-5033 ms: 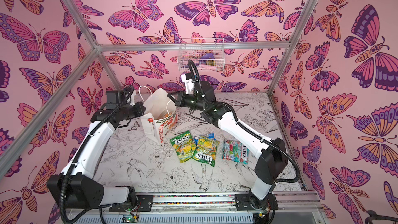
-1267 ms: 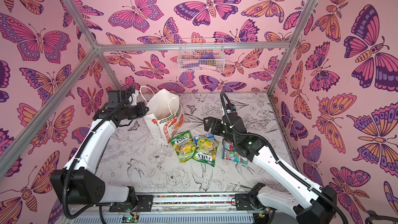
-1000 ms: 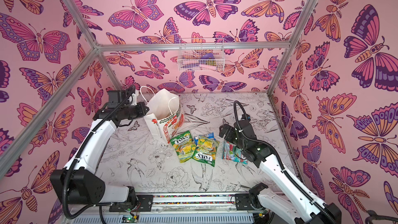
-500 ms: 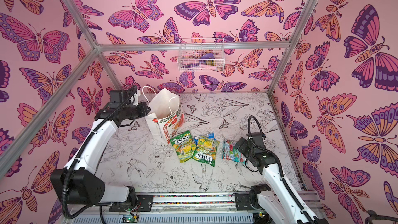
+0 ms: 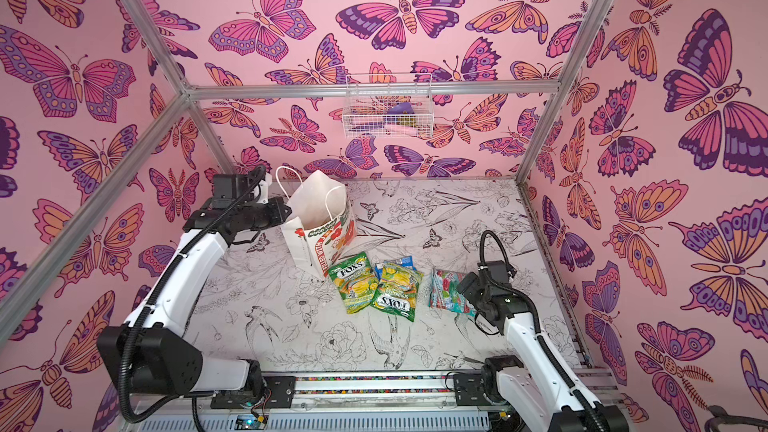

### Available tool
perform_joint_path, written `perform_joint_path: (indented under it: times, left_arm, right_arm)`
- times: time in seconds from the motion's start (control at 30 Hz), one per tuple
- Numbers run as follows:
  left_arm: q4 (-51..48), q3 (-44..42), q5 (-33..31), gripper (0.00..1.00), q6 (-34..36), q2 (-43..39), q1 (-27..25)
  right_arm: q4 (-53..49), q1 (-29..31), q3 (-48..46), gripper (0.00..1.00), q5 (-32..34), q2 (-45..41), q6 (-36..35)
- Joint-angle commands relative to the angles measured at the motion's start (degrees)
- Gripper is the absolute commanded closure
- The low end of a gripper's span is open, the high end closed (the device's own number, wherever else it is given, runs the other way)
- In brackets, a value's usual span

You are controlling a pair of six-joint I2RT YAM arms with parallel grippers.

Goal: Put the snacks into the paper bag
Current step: 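Move the right gripper back toward the teal Fox's Mint Blossom pack, then lower the right gripper onto the teal Mint Blossom pack and close it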

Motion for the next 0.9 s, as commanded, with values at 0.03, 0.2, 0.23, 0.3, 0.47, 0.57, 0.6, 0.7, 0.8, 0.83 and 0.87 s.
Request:
perform_joint_path:
  times: [0.03, 0.2, 0.23, 0.3, 0.47, 0.57, 0.6, 0.7, 0.8, 0.83, 0.87]
  left_arm:
    - [0.89, 0.38, -0.62, 1.0, 0.4, 0.34, -0.89]
    - [0.84, 0.47, -0.6, 1.0, 0.47, 0.81, -0.97]
    - [0.78, 0.39, -0.7, 1.0, 0.46, 0.81, -1.01]
    - [0.8, 0.38, -0.9, 1.0, 0.56, 0.81, -0.98]
    - [0.77, 0.4, -0.94, 1.0, 0.64, 0.88, -1.02]
    - [0.78, 0.42, -0.99, 1.0, 0.64, 0.69, -1.02]
    - [0.77, 0.43, -0.99, 1.0, 0.64, 0.71, -1.04]
    - [0.78, 0.38, -1.08, 1.0, 0.64, 0.79, -1.08]
    - [0.77, 0.46, -1.03, 1.0, 0.55, 0.95, -1.07]
    - [0.73, 0.42, -0.99, 1.0, 0.56, 0.92, -1.14]
    - [0.77, 0.38, -0.99, 1.0, 0.56, 0.98, -1.11]
  right_arm:
    - [2.71, -0.28, -1.34, 0.04, -1.6, 0.51, 1.18]
    - [8.08, -0.31, -2.66, 0.05, -7.0, 3.93, 1.64]
    - [8.85, -0.32, -2.75, 0.05, -7.78, 4.99, 1.88]
    - [10.66, -0.3, -3.2, 0.06, -8.89, 6.89, 2.51]
    - [15.51, -0.28, -4.54, 0.1, -11.73, 9.83, 4.2]
    - [18.3, -0.32, -5.48, 0.15, -13.46, 10.15, 5.82]
    - [19.21, -0.34, -5.71, 0.17, -14.04, 10.14, 6.32]
    - [21.04, -0.16, -5.97, 0.21, -14.92, 10.07, 7.37]
    - [22.42, 0.24, -5.92, 0.23, -15.22, 10.72, 7.45]
    - [22.83, 0.21, -5.96, 0.26, -15.36, 11.14, 7.25]
    - [23.11, 0.22, -5.99, 0.29, -15.41, 11.57, 7.08]
